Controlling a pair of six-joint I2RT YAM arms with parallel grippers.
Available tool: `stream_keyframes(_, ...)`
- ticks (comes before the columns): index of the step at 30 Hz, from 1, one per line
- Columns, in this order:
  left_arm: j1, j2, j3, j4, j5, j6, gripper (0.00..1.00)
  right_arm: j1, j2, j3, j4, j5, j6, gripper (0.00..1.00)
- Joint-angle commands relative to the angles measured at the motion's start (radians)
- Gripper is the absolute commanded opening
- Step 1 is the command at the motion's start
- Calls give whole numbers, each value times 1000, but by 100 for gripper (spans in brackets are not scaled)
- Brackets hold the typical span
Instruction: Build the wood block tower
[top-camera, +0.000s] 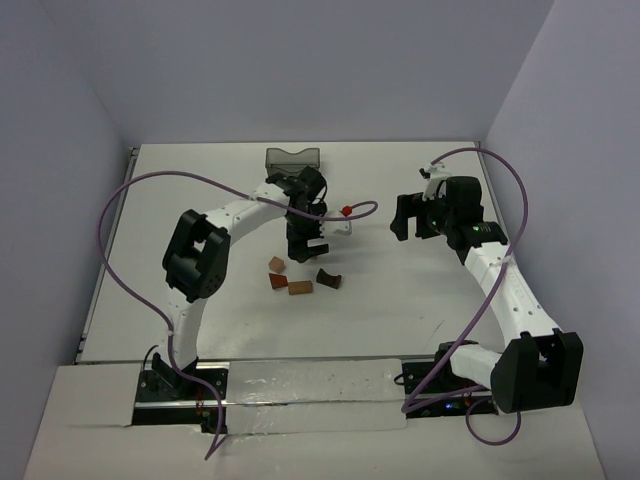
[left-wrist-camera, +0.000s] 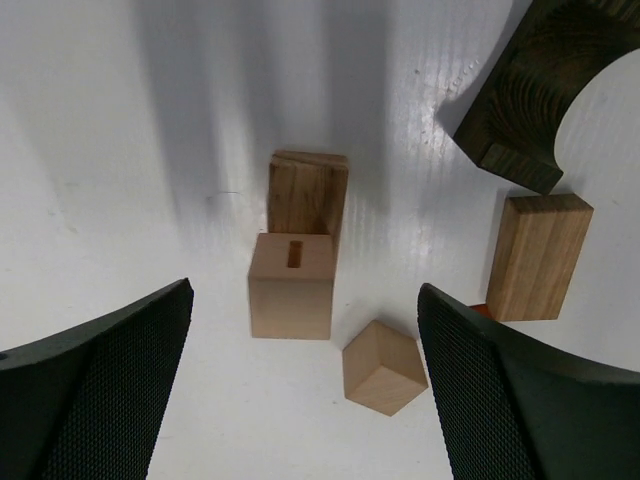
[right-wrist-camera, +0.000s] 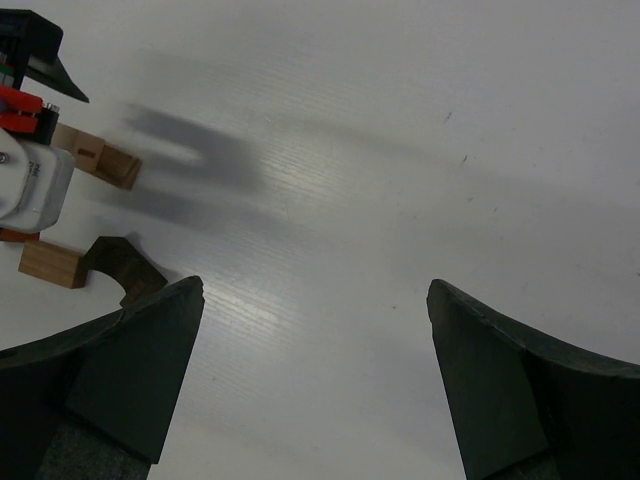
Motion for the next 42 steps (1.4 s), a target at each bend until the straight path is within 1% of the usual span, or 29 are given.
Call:
stream_keyframes(1, 3, -55, 134, -46, 66, -29, 99, -8, -5, 6, 29, -8, -9, 100)
stream_keyframes(4, 20, -99, 209, -79, 90, -59, 99, -7, -7, 7, 28, -15, -12, 100)
stream_keyframes(6, 45, -143, 243, -91, 134, -87, 99, -7, -14, 9, 27, -29, -18, 100)
stream_keyframes(7, 50, -150, 245, -89, 137, -91, 99, -7, -15, 9, 27, -33, -21, 100)
stream_keyframes(8, 79, -191, 241, -77, 154, -116, 99, -7, -21, 9, 28, -55, -34, 100)
stream_keyframes(10, 140, -262, 173, -25, 226, -182, 99, -7, -26, 27, 27, -103, -63, 100)
stream_keyframes(11, 163, -290, 172, 3, 246, -210, 99, -7, -25, 41, 22, -114, -73, 100)
stream_keyframes(12, 217, -349, 69, 76, 288, -276, 99, -4, -12, 82, 2, -135, -93, 100)
stream_keyframes(13, 273, -409, 23, 116, 314, -341, 99, -2, 12, 111, -12, -146, -106, 100)
stream_keyframes(14, 309, -444, -17, 151, 342, -349, 99, 3, 27, 139, -27, -153, -118, 100)
stream_keyframes(15, 340, -479, -64, 192, 372, -417, 99, 11, 42, 169, -44, -156, -128, 100)
stream_keyframes(16, 392, -536, -146, 271, 418, -487, 98, 38, 68, 222, -81, -149, -150, 99)
stream_keyframes(17, 426, -571, -195, 318, 444, -530, 97, 63, 86, 256, -99, -135, -160, 99)
stream_keyframes(18, 459, -616, -261, 377, 461, -579, 97, 114, 109, 298, -109, -103, -166, 99)
stream_keyframes(20, 493, -670, -377, 444, 468, -629, 98, 202, 147, 378, -134, -43, -180, 98)
stream_keyframes(22, 524, -716, -419, 494, 445, -678, 99, 296, 203, 435, -154, 15, -174, 97)
stream_keyframes(23, 552, -745, -472, 525, 437, -714, 99, 360, 255, 477, -168, 50, -165, 96)
stream_keyframes(24, 566, -754, -503, 533, 450, -726, 99, 414, 275, 517, -182, 56, -151, 95)
stream_keyframes(25, 601, -764, -517, 542, 457, -745, 99, 444, 326, 540, -190, 61, -139, 94)
stream_keyframes(27, 647, -760, -522, 530, 494, -751, 99, 523, 382, 606, -211, 72, -115, 90)
stream_keyframes(29, 704, -741, -511, 496, 542, -750, 99, 586, 446, 649, -223, 90, -100, 84)
stream_keyframes(31, 808, -707, -500, 469, 628, -766, 99, 665, 513, 682, -226, 135, -97, 76)
stream_keyframes(33, 870, -680, -497, 453, 660, -779, 99, 700, 558, 695, -223, 162, -98, 72)
stream_keyframes(34, 898, -666, -497, 446, 688, -778, 99, 732, 586, 709, -217, 190, -95, 68)
stream_keyframes(35, 916, -659, -506, 446, 714, -776, 99, 757, 610, 712, -212, 198, -89, 67)
stream_keyframes(37, 924, -664, -535, 460, 714, -779, 99, 776, 642, 729, -210, 202, -81, 63)
stream_keyframes(42, 924, -703, -600, 509, 703, -788, 99, 816, 743, 758, -212, 216, -66, 60)
